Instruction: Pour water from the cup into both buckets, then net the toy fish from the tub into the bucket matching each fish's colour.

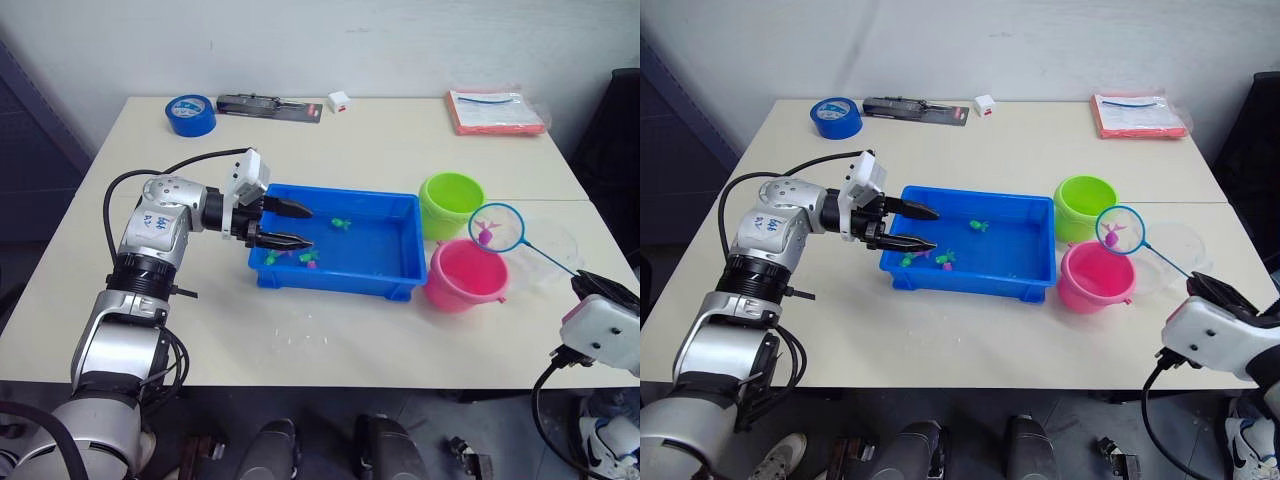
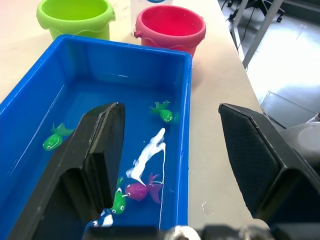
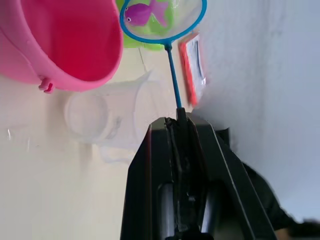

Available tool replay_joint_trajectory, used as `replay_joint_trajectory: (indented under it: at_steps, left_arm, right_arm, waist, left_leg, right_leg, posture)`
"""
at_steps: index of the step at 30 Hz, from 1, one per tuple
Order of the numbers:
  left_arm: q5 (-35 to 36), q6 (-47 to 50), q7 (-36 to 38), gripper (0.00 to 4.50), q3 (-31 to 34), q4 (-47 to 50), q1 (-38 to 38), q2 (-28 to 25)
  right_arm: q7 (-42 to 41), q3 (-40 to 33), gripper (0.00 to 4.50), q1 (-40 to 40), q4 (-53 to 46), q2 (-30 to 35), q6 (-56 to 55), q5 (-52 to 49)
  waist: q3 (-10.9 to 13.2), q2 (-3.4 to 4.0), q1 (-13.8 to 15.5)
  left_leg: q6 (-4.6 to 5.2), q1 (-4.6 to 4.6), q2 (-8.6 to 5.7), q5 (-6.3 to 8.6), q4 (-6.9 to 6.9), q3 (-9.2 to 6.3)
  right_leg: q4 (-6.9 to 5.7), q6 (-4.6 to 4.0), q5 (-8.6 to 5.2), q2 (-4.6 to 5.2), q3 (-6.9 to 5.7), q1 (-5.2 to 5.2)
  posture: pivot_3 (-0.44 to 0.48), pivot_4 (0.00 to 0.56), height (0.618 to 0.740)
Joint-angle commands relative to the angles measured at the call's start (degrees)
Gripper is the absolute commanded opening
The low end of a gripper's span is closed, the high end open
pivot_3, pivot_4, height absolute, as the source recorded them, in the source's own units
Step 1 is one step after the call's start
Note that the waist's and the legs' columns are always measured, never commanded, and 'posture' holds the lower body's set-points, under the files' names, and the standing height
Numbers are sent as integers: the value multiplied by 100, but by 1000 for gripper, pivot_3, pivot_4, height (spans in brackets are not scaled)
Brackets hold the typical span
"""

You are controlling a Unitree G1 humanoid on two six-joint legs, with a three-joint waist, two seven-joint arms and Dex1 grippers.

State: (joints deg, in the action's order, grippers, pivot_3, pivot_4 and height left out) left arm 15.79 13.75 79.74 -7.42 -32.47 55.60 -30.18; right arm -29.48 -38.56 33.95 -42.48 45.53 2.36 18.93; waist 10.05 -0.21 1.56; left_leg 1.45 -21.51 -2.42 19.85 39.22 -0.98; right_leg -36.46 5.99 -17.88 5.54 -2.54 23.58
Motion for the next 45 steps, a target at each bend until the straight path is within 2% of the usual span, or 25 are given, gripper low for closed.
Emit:
replay_joint_trajectory:
  at_steps: [1, 5, 12, 23, 32, 45]
  left_arm:
    - [27, -21, 40, 3263, 126, 50, 102, -22]
    - [29, 7, 26, 3263, 141, 107, 52, -33]
    - [44, 80, 7, 3263, 169, 204, -13, -85]
    - [65, 226, -41, 3263, 227, 417, -137, -151]
    - [65, 265, -92, 3263, 232, 496, -180, -161]
    - [78, 252, -119, 3263, 247, 517, -198, -174]
  right_arm:
    - [404, -93, 798, 249, 158, -289, -1028, 561]
    - [1312, -174, 798, 437, 459, -619, -2009, 1771]
    - [2230, -118, 798, 531, 768, -905, -2673, 3085]
    - [2924, -71, 798, 492, 622, -1162, -2635, 4674]
    - [3523, -74, 798, 477, 565, -1300, -2548, 5259]
    - [3814, -15, 798, 429, 498, -1295, -2362, 5565]
  waist:
    - [0, 0, 5]
    - [0, 0, -15]
    - [0, 1, -14]
    - [-1, 1, -16]
    - [-1, 1, -18]
    - [-1, 1, -20]
  left_leg:
    - [0, 0, 0, 0, 0, -4]
    - [0, 1, 0, 0, -1, 1]
    - [-2, 7, 3, 0, -5, 4]
    - [-1, 8, 2, 0, -6, 6]
    - [-2, 10, 1, 0, -6, 6]
    - [-1, 10, 1, 0, -6, 7]
  right_leg:
    - [-1, 0, 0, 0, 0, -1]
    - [-1, 0, 0, -1, 2, 0]
    - [-1, 0, 0, -6, 18, 0]
    - [-3, 0, 0, -9, 48, 0]
    - [-4, -1, -1, -10, 53, 0]
    - [-5, -1, -1, -11, 55, 0]
  posture:
    - [0, 150, 737]
    - [0, 150, 737]
    - [0, 150, 737]
    - [0, 150, 737]
    - [0, 150, 737]
    - [0, 150, 737]
